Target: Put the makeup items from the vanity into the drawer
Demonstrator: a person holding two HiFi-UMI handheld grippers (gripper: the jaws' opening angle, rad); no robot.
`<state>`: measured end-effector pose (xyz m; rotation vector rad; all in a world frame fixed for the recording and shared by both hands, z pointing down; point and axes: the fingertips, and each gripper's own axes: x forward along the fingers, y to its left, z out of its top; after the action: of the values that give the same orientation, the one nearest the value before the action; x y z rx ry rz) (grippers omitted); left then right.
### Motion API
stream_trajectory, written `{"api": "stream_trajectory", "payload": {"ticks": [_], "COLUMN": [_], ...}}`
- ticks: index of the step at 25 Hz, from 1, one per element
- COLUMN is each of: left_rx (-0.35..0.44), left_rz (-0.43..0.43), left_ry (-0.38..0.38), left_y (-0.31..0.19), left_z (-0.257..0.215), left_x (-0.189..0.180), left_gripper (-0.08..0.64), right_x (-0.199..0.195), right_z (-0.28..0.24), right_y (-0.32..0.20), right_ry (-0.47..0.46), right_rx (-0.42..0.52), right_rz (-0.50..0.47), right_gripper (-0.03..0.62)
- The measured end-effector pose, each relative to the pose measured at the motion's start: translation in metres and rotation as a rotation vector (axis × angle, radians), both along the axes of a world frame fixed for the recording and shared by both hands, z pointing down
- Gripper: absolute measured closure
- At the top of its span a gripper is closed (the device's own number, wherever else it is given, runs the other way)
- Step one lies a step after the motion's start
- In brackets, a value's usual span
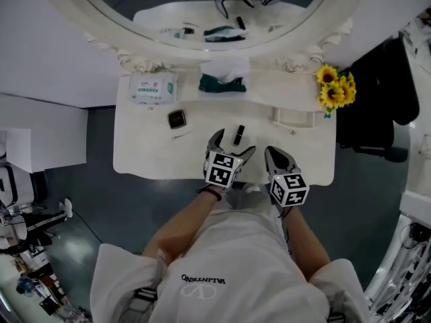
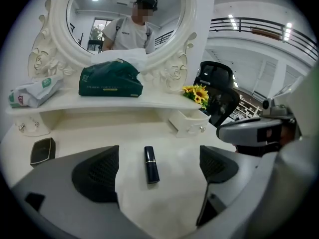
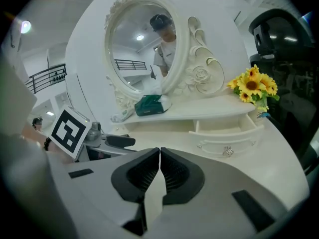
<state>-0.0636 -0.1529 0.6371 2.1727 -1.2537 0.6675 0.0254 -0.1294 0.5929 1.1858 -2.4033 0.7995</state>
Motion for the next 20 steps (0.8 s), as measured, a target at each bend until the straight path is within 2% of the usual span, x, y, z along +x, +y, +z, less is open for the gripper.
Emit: {"api": "stream_trajectory", "payload": {"ticks": [3, 20], "left_rx": [-0.043, -0.131], "left_rz": [-0.011, -0.049], "left_ry": [-0.004, -0.085], "left_y": [-0.001, -0.02], "left_z": [0.012, 0.05], "left_x": [0.002, 0.002], "left_gripper": [0.072, 0.072], "right_x": [-0.001, -0.001], "right_z": [0.009, 0.037], "right_y": [-0.005, -0.033], "right_ry": [-0.002, -0.011], "right_rx": [-0.016, -0.06], "right_rz": [-0.018, -0.057], "right_gripper": [0.569, 0.58]}}
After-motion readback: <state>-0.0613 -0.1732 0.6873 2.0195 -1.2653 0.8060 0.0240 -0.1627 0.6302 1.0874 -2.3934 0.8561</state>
